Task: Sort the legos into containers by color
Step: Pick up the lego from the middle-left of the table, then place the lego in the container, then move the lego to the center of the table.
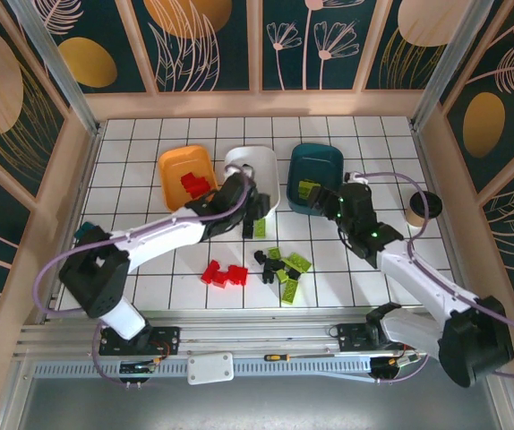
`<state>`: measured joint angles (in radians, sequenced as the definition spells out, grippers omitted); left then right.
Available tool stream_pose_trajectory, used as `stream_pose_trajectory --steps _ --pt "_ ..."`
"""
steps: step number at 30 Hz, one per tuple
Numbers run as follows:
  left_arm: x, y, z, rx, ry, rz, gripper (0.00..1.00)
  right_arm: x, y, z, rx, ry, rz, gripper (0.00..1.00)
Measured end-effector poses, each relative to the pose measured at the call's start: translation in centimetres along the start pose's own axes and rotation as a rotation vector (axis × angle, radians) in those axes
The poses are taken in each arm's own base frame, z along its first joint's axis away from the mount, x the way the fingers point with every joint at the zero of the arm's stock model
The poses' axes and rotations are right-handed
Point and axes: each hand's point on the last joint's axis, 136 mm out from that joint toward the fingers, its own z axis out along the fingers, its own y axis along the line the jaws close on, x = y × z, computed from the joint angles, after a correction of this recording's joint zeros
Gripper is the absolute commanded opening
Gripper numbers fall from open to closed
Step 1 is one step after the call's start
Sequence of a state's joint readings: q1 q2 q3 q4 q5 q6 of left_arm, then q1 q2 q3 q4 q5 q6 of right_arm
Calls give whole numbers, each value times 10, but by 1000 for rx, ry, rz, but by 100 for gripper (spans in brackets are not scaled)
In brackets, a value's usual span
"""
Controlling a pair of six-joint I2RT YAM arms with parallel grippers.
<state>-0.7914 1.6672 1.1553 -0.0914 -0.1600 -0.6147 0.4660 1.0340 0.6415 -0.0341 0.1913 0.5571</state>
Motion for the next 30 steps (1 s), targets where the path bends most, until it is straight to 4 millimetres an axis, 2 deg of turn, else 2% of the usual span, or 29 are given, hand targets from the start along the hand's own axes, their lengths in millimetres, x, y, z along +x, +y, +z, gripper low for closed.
stream_pose_trajectory --steps 3,5,8,11,12,14,17,21,24,27,30 --pt "-25 -37 24 76 -19 13 56 -15 2 -19 -25 -72 23 85" --pt "-33 -52 43 105 -17 20 56 -26 5 -31 -48 -119 37 85" --pt "-39 -71 73 138 -2 29 57 -38 7 -45 -70 -168 50 85" --pt "-37 -83 103 160 19 31 59 -39 8 -47 -73 -175 52 85" --pt "-36 -86 111 168 27 31 63 -39 7 -46 -71 -172 51 86" --pt "-34 -92 127 184 42 27 76 -36 6 -45 -67 -165 50 86" --pt "-31 -98 139 202 61 20 90 -32 4 -44 -57 -149 46 86" --pt "-39 -106 135 225 55 12 96 -28 2 -43 -52 -132 50 86" --pt "-52 -112 122 239 27 8 99 -23 2 -42 -61 -112 49 86" --pt "-66 -113 92 252 -15 4 99 -15 3 -39 -74 -81 43 85" --pt "-79 -105 44 257 -76 -3 99 -2 5 -33 -91 -27 35 84"
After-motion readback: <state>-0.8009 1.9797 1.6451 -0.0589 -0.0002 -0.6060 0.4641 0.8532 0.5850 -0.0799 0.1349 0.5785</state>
